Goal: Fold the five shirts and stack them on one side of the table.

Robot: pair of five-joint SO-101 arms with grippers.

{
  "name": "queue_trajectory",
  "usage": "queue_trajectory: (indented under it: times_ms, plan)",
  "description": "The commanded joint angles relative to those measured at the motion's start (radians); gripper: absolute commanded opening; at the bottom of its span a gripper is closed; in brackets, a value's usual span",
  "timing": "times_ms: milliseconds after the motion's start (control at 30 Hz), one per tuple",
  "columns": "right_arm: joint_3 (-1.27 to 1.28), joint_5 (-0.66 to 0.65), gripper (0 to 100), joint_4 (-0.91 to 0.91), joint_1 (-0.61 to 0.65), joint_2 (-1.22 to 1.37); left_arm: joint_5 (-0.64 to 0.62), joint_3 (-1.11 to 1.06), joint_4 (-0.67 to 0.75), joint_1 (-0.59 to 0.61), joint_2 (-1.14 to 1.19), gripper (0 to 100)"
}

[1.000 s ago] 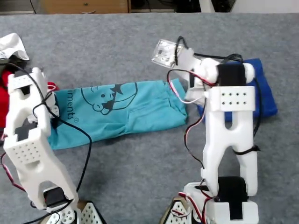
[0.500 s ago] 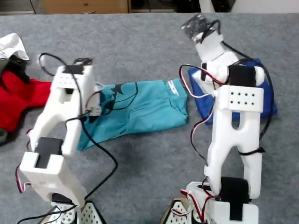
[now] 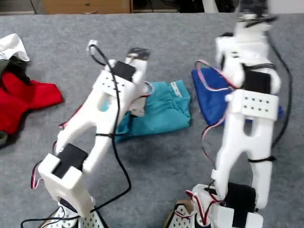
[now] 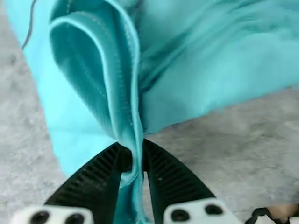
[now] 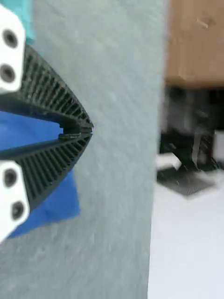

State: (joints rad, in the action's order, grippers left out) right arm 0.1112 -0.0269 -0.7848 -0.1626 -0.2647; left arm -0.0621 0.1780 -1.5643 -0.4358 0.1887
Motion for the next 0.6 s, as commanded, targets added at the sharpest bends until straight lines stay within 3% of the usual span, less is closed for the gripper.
queue_trajectory:
  times_ms: [0, 233, 567]
  plan:
    - [0.041, 0.044, 0.5, 0.121, -0.105, -0.028, -0.003, 0.094, 0.008, -0.064, -0.045, 2]
    - [0.051, 0.009, 0.5, 0.222, -0.223, -0.025, -0.066, 0.203, 0.107, -0.083, 0.099, 2]
    - [0.024, 0.009, 0.5, 0.265, -0.211, 0.044, -0.178, 0.575, 0.117, -0.163, 0.409, 2]
